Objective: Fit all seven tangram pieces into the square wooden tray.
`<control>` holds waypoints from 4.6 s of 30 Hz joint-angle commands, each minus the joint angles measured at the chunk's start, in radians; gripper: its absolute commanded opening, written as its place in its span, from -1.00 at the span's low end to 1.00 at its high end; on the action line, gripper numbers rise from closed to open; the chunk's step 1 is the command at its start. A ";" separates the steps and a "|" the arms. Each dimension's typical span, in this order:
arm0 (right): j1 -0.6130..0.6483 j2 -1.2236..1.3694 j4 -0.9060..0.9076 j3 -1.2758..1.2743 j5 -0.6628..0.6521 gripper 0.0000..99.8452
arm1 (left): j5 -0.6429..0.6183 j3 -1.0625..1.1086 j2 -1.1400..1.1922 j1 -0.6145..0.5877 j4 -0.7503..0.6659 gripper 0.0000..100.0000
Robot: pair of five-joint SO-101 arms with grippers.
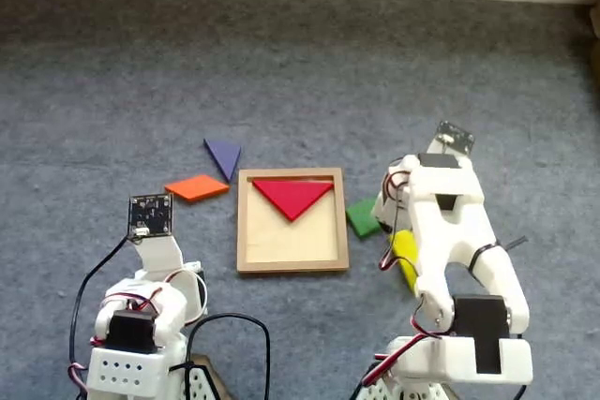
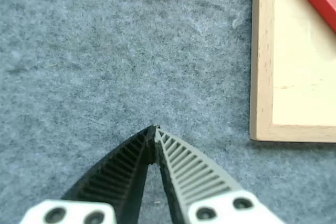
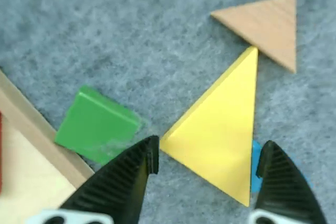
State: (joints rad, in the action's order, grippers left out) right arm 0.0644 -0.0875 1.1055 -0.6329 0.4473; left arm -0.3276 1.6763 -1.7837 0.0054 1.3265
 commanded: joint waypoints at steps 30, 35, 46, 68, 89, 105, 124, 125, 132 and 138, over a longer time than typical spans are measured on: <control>0.005 -0.005 -0.090 -0.070 -0.060 -0.40 | 0.005 0.019 -0.028 0.012 0.003 -0.99; 0.021 -0.005 -0.090 -0.084 -0.118 -0.40 | 0.005 0.019 -0.028 0.012 0.003 -0.99; 0.071 -0.007 -0.068 -0.084 -0.207 -0.40 | 0.005 0.019 -0.028 0.012 0.003 -0.99; 0.007 -0.005 -0.041 -0.082 -0.216 -0.41 | 0.005 0.019 -0.028 0.012 0.003 -0.99; 0.004 -0.005 -0.093 -0.119 -0.210 -0.41 | 0.005 0.019 -0.028 0.012 0.003 -0.99; 0.004 -0.008 -0.096 -0.124 -0.216 -0.69 | 0.005 0.019 -0.028 0.012 0.003 -0.99; 0.041 -0.162 -0.008 -0.077 -0.216 -0.72 | 0.005 0.019 -0.028 0.012 0.003 -0.99; 0.045 -0.179 0.001 -0.077 -0.216 -0.72 | 0.005 0.019 -0.028 0.012 0.003 -0.99; 0.047 -0.202 0.001 -0.079 -0.209 -0.71 | 0.005 0.019 -0.028 0.012 0.003 -0.99; 0.041 -0.202 -0.019 -0.047 -0.155 -0.51 | 0.005 0.019 -0.028 0.012 0.003 -0.99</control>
State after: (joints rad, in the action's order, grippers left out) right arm 0.1013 -0.2470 1.0978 -0.7587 0.2493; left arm -0.3276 1.6763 -1.7837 0.0054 1.3265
